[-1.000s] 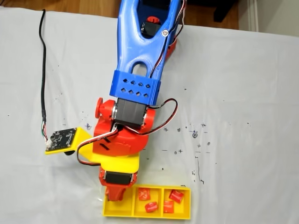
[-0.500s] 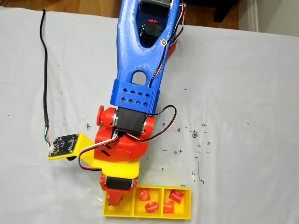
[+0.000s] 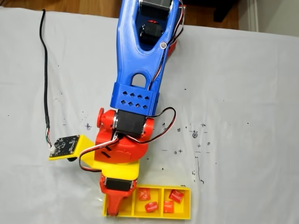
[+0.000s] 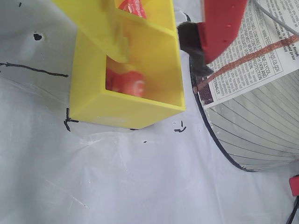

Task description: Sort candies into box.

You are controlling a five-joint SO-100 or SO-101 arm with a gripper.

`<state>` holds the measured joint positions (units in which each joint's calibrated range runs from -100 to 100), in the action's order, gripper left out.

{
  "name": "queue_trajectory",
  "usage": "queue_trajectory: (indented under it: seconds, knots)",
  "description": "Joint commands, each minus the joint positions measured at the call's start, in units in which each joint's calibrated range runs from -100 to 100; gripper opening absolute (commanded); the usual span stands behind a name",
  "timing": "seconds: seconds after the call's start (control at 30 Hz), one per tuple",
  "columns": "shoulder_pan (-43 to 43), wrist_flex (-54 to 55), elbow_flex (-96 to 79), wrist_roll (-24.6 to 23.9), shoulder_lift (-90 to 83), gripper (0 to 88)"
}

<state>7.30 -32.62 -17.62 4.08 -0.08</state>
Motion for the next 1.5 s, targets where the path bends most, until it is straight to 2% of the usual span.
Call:
queue_trajectory:
  seconds: [0.0,0.23,0.33,0.47,0.5,0.77,1.0,1.13,1.33,1.47]
  knots:
    - [-0.32,-0.17,5.38,0.00,-2.29,24.1]
    - [-0.23,-0.58,5.20,0.05,-3.05,22.8]
    - [-0.14,-0.58,4.92,0.15,-3.73,16.3]
    - [0.13,-1.64,5.01,0.15,-5.09,1.5]
    - [0.31,-1.97,5.10,0.15,-5.43,0.2]
    - [0.77,-1.81,0.19,-0.78,-12.64,0.2]
    - [-0.86,1.71,-17.65,-2.30,-33.33,0.2]
    - [-3.22,3.35,-33.49,-3.32,-49.36,0.2]
    - [-8.47,-2.95,-58.07,-1.66,-81.68,0.2]
    - [-11.01,-11.14,-65.72,-1.03,-96.35,0.2]
